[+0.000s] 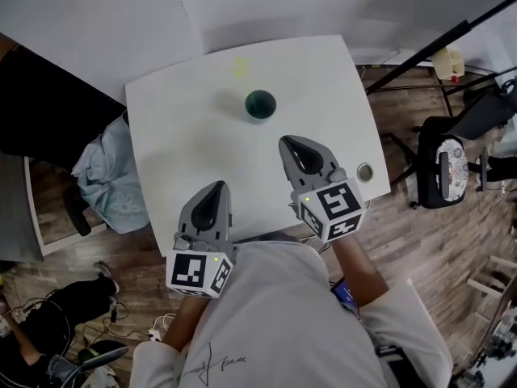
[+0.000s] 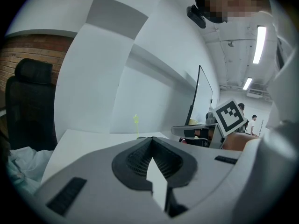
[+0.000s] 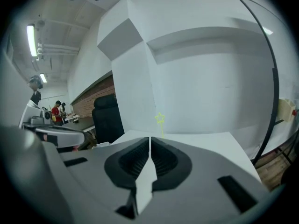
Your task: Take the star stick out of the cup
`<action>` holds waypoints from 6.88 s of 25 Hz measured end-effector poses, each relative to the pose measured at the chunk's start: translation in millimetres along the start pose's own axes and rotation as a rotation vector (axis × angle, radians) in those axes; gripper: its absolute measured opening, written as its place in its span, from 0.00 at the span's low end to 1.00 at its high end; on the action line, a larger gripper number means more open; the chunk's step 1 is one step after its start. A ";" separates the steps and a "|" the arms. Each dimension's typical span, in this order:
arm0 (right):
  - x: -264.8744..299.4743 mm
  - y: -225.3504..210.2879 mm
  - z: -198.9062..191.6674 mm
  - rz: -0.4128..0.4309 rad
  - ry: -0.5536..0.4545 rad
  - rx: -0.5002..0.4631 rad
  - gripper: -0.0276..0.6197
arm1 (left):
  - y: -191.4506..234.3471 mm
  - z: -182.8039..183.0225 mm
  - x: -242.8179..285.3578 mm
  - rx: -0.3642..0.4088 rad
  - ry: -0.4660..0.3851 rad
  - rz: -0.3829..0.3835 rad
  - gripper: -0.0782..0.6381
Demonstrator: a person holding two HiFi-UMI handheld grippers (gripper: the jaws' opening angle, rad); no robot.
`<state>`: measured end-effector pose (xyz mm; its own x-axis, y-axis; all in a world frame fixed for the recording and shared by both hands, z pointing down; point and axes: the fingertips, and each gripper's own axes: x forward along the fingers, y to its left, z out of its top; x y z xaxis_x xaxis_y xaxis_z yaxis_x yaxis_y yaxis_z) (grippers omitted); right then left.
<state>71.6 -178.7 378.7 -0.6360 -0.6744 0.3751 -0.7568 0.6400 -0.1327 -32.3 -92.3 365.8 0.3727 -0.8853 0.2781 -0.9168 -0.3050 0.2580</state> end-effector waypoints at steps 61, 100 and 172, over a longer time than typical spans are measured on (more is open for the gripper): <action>173.1 -42.9 -5.0 0.033 0.183 -0.080 0.14 | 62.3 -32.6 48.5 -0.183 0.159 0.042 0.11; 150.2 -46.3 5.3 -0.001 0.159 -0.098 0.09 | 49.3 -32.1 38.9 -0.161 0.139 -0.003 0.11; 38.2 -33.0 88.0 0.017 -0.087 -0.080 0.09 | -13.1 -20.6 16.2 -0.037 0.062 -0.072 0.11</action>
<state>59.1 -258.0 316.7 -0.6619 -0.6906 0.2915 -0.7336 0.6766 -0.0630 -11.2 -95.4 386.0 0.4464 -0.8377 0.3145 -0.8819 -0.3525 0.3130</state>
